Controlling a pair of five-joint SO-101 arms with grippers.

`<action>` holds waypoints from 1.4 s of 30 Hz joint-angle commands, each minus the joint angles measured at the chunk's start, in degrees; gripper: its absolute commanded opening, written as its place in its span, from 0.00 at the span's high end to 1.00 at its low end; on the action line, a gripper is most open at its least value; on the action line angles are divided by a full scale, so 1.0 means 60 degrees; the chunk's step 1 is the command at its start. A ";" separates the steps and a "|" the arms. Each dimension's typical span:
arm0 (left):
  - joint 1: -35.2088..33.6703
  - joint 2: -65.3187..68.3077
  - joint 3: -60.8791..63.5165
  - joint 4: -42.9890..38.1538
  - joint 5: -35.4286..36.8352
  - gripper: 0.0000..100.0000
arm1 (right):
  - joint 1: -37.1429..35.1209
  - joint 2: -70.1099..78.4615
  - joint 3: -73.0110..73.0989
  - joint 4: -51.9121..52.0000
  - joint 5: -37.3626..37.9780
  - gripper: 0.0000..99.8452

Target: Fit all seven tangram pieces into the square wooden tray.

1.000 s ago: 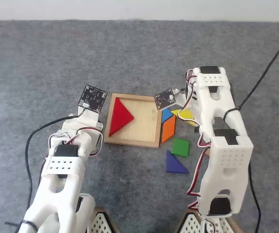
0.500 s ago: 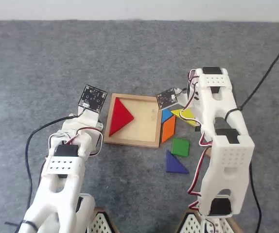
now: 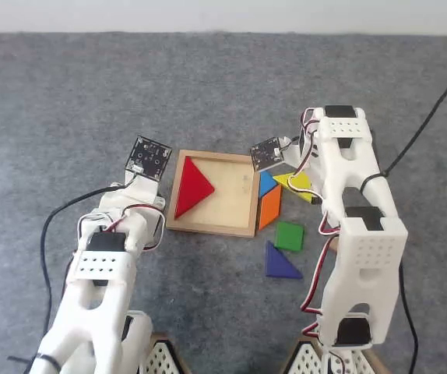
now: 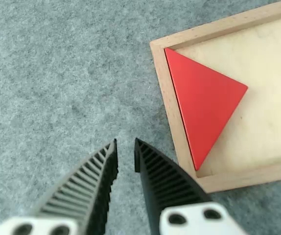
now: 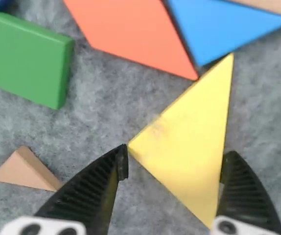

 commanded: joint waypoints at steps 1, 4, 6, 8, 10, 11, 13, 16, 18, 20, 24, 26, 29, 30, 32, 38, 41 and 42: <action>-0.0044 -0.0366 -0.0066 -0.0220 -0.0147 0.95 | 0.0168 -0.0462 0.0103 0.0007 -0.0205 0.74; -0.0044 -0.0366 -0.0066 -0.0220 -0.0147 0.95 | 0.0168 -0.0667 0.0103 0.0007 -0.0396 0.74; -0.0044 -0.0366 -0.0066 -0.0220 -0.0147 0.95 | 0.0168 -0.0755 0.0103 0.0037 -0.0586 0.74; -0.0044 -0.0366 -0.0066 -0.0220 -0.0147 0.95 | 0.0168 -0.0755 0.0147 0.0095 -0.0615 0.72; -0.0044 -0.0366 -0.0066 -0.0220 -0.0147 0.95 | 0.0168 -0.0696 0.0161 0.0110 -0.0777 0.67; -0.0044 -0.0366 -0.0066 -0.0220 -0.0147 0.95 | 0.0168 -0.0652 0.0161 0.0110 -0.0908 0.65; -0.0044 -0.0366 -0.0066 -0.0220 -0.0147 0.95 | 0.0154 -0.0579 0.0161 0.0110 -0.0996 0.62; -0.0044 -0.0366 -0.0066 -0.0220 -0.0147 0.95 | 0.0154 -0.0432 0.0161 0.0198 -0.1099 0.63; -0.0044 -0.0366 -0.0066 -0.0220 -0.0147 0.95 | 0.0110 -0.0286 0.0161 0.0359 -0.1289 0.64; -0.0044 -0.0366 -0.0066 -0.0220 -0.0147 0.95 | 0.0037 -0.0125 0.0161 0.0344 -0.1436 0.64; -0.0044 -0.0366 -0.0066 -0.0205 -0.0147 0.95 | -0.0139 0.0007 0.0088 0.0168 -0.1993 0.64; -0.0044 -0.0366 -0.0066 -0.0205 -0.0147 0.95 | -0.0198 0.0022 0.0103 0.0066 -0.2139 0.64; -0.0044 -0.0366 -0.0066 -0.0205 -0.0147 0.95 | -0.0198 0.0037 0.0117 0.0022 -0.2139 0.64; -0.0044 -0.0366 -0.0066 -0.0205 -0.0147 0.95 | -0.0198 0.0051 0.0117 0.0007 -0.2154 0.64; -0.0044 -0.0366 -0.0066 -0.0205 -0.0147 0.95 | -0.0198 0.0066 0.0161 -0.0168 -0.2168 0.64; -0.0044 -0.0366 -0.0066 -0.0190 -0.0147 0.95 | -0.0198 0.0081 0.0161 -0.0549 -0.2168 0.64; -0.0044 -0.0366 -0.0066 -0.0190 -0.0147 0.95 | -0.0198 0.0081 0.0161 -0.0608 -0.2168 0.64; -0.0044 -0.0366 -0.0066 -0.0190 -0.0147 0.95 | -0.0198 0.0081 0.0161 -0.0608 -0.2168 0.64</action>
